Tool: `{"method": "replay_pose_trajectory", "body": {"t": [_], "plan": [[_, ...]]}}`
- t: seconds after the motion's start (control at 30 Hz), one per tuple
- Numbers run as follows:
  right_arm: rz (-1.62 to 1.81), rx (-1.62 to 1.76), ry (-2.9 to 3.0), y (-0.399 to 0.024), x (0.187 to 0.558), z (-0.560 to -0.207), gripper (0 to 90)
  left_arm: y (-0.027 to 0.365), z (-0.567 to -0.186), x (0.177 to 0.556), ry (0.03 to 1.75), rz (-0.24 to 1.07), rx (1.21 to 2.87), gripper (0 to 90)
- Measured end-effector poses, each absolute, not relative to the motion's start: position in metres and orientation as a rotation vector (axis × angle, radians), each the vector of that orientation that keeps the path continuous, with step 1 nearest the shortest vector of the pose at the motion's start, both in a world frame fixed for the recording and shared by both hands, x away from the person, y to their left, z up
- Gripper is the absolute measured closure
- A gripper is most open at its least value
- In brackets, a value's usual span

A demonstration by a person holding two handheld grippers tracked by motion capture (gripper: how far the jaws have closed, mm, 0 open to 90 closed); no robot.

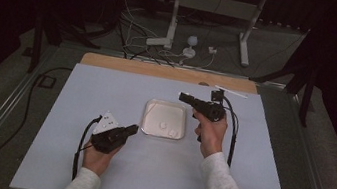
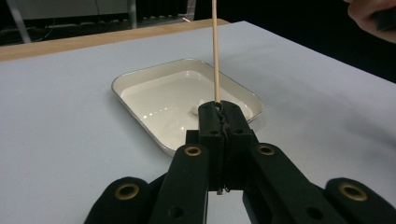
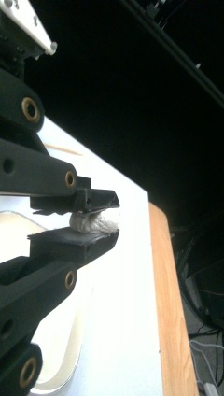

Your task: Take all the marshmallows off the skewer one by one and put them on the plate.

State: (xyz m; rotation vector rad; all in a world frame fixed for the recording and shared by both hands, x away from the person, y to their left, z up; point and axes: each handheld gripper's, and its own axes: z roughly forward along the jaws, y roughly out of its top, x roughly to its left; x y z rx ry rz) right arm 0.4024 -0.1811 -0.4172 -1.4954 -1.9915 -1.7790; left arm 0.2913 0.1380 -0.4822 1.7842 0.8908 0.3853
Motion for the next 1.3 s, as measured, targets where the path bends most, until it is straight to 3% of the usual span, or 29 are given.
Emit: {"method": "replay_pose_trajectory", "body": {"t": [0.8,0.97,1.3], "plan": [[-1.437,-1.530,-2.386,-0.165,0.407,-0.461,75.5,0.126,-0.485,0.297,0.949,0.325,1.753,90.0],[-1.382,-1.552,-2.385,-0.163,0.411,-0.471,48.5,0.124,-0.484,0.299,0.955,0.324,1.754,90.0],[-1.421,-1.480,-2.398,-0.156,0.406,-0.469,16.7,0.120,-0.482,0.307,0.982,0.323,1.741,90.0]]}}
